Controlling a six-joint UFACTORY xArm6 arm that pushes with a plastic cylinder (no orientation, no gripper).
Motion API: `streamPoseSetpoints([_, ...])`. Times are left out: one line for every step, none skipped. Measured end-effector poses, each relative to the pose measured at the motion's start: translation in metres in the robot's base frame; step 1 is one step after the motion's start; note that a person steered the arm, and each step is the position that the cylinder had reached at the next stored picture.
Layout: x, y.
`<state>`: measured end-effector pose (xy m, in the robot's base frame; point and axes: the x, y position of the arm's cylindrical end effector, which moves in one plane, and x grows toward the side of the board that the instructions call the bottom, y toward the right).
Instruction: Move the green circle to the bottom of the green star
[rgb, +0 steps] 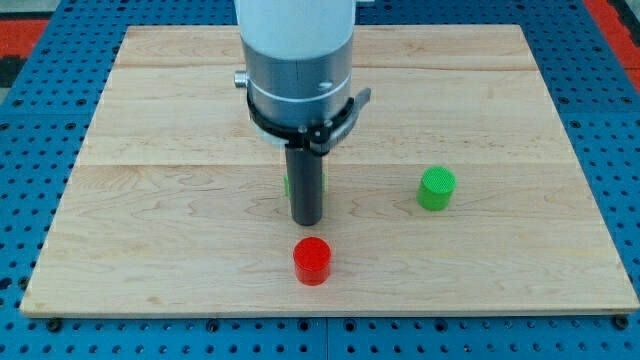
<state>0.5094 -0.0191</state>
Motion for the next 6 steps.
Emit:
streamPoseSetpoints([-0.020, 0.000])
streamPoseSetpoints([0.000, 0.015])
streamPoseSetpoints([0.026, 0.050])
streamPoseSetpoints([0.048, 0.108])
streamPoseSetpoints([0.056, 0.170])
streamPoseSetpoints([0.034, 0.192])
